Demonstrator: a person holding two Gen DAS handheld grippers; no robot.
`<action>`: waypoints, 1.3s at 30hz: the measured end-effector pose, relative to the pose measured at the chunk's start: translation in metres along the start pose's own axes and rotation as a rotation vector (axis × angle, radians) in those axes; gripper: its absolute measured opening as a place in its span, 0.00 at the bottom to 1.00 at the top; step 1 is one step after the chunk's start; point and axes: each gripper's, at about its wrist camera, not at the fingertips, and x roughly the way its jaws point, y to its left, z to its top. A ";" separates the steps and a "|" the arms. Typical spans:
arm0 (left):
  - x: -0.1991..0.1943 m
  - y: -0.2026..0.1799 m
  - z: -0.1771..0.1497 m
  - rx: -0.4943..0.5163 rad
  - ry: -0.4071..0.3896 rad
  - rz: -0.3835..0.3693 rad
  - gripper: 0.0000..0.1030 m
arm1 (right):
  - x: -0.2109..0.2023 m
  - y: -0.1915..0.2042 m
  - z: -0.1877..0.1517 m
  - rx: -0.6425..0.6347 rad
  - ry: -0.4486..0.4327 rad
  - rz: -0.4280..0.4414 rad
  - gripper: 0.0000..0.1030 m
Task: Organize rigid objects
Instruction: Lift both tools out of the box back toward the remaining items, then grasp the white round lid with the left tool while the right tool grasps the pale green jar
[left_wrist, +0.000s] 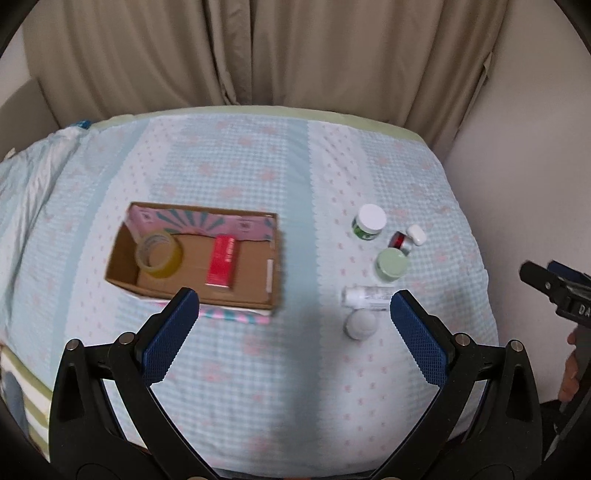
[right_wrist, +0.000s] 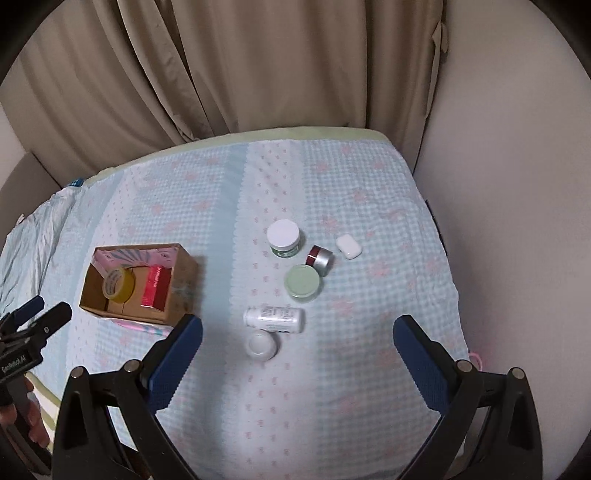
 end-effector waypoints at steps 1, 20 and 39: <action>0.003 -0.007 -0.002 0.004 0.000 -0.005 1.00 | 0.003 -0.006 0.000 -0.002 -0.005 0.013 1.00; 0.168 -0.098 -0.078 0.092 0.121 -0.043 1.00 | 0.142 -0.046 0.015 -0.088 0.030 0.111 1.00; 0.304 -0.130 -0.146 0.222 0.119 0.057 0.69 | 0.327 -0.027 -0.019 -0.211 0.137 0.128 0.91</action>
